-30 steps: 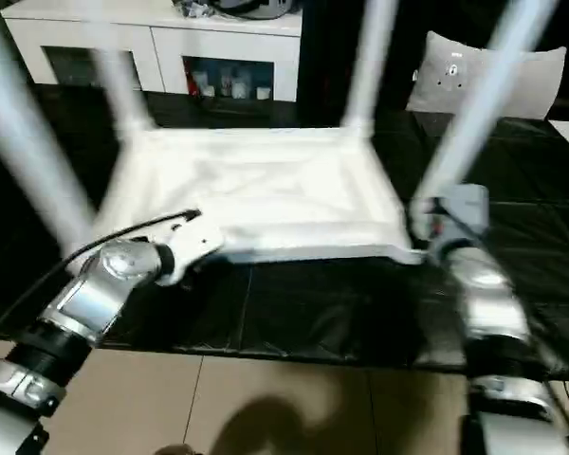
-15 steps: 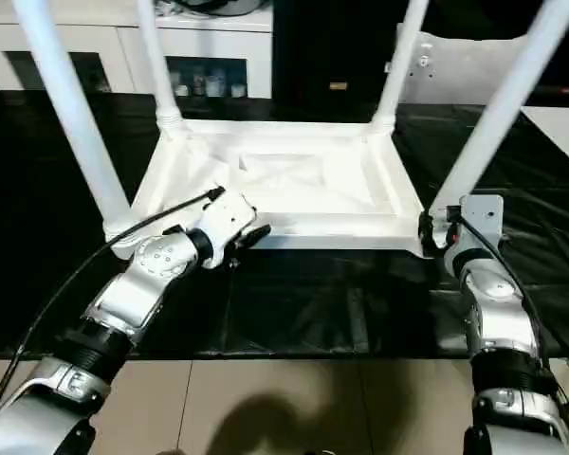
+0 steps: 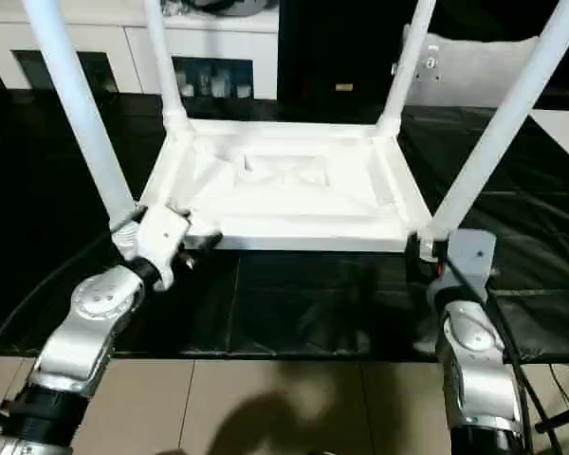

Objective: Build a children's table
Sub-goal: Rotate table base

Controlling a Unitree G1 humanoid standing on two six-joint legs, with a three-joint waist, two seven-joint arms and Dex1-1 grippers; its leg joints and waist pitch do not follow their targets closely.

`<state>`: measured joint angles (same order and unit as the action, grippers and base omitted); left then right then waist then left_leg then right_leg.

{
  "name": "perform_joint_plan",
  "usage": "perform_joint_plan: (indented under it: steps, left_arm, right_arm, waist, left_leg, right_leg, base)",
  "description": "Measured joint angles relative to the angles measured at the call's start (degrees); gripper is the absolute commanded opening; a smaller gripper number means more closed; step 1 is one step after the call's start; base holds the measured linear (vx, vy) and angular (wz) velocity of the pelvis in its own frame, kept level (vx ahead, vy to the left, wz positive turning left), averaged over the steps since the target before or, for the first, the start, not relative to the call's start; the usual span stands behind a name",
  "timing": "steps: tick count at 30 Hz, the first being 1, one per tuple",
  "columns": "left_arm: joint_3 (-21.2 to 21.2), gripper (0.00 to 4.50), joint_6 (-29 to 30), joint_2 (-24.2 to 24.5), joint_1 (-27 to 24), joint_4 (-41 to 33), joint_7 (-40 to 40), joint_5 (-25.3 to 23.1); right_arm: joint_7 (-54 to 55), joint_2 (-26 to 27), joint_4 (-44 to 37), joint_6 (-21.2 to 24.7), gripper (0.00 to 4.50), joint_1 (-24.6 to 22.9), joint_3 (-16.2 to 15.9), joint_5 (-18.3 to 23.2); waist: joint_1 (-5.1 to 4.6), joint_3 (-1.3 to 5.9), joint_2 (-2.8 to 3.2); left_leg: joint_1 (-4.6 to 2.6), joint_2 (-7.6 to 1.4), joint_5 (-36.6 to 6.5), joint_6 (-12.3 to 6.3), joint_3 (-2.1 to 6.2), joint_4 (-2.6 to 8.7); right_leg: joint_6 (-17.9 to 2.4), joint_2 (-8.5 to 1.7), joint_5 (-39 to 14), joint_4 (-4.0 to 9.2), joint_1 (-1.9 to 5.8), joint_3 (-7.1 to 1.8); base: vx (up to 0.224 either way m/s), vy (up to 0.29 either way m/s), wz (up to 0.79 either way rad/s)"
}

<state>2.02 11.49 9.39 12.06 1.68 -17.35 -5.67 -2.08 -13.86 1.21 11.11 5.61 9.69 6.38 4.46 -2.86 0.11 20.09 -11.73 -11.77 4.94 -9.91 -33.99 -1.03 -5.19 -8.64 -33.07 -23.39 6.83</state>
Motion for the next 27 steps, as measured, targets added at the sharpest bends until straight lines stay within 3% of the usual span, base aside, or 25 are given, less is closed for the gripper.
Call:
perform_joint_plan:
  steps: [5, 7, 10, 16, 22, 27]
  left_arm:
    - [-5.1, 4.06, 4.0, -0.5, -2.0, -0.4, 9.0, -2.1]
    - [-6.2, 4.37, 5.3, -1.5, -1.0, -0.4, 11.8, -2.2]
    - [-8.2, 4.48, 6.0, -2.8, -0.4, -0.6, 14.8, -2.1]
    - [-11.0, 4.48, 7.1, -4.2, 1.0, -0.8, 19.8, -1.8]
    - [-12.5, 4.48, 7.2, -4.8, 2.4, -0.5, 21.3, -0.6]
    - [-13.2, 4.48, 2.6, -1.8, 8.9, 8.8, 21.3, 0.1]
  right_arm:
    - [-3.4, 0.5, 0.0, 4.6, 4.50, 0.2, -5.0, -0.5]
    - [-5.0, 0.7, 0.8, 6.1, 4.50, 1.6, -7.1, -0.5]
    - [-7.0, 0.6, 2.0, 7.4, 4.50, 3.3, -8.9, -0.5]
    - [-10.3, -0.5, 2.6, 10.5, 4.50, 6.0, -10.2, -0.5]
    - [-12.3, -1.0, 4.0, 12.1, 4.50, 6.4, -11.0, -0.4]
    - [-13.7, -0.9, 4.5, 14.7, 4.50, 7.5, -10.6, 1.6]
  waist:
    - [-1.18, -0.01, 0.00]
    - [-1.20, -0.01, -0.01]
    - [-1.14, -0.04, -0.15]
    - [-0.74, -0.03, -0.55]
    - [0.49, -0.03, -0.60]
    - [0.76, -0.10, -0.80]
  left_leg:
    - [0.10, -0.03, 0.0, 0.02, 0.14, 0.06]
    - [0.12, -0.02, 0.0, 0.02, 0.15, 0.06]
    - [0.14, 0.00, 0.0, 0.02, 0.14, 0.04]
    - [0.45, -0.01, 0.0, 0.01, 0.18, 0.04]
    - [0.45, -0.01, 0.0, 0.00, 0.15, 0.04]
    - [0.35, -0.03, 0.0, 0.03, 0.16, -0.02]
  right_leg:
    - [0.0, 0.08, 0.0, 0.01, -0.03, 0.11]
    - [0.0, 0.07, 0.0, 0.03, -0.03, 0.10]
    - [0.0, 0.05, 0.0, 0.03, -0.03, 0.08]
    - [0.0, 0.06, 0.0, 0.03, -0.24, 0.10]
    - [0.0, 0.05, 0.0, -0.01, -0.28, 0.06]
    - [-0.1, 0.08, 0.1, -0.07, -0.25, 0.05]
  base:
    - [0.000, 0.000, 0.00]
    - [0.000, 0.000, 0.00]
    - [0.000, 0.000, 0.00]
    - [0.000, 0.000, 0.00]
    - [0.000, 0.000, 0.00]
    - [0.000, 0.000, 0.00]
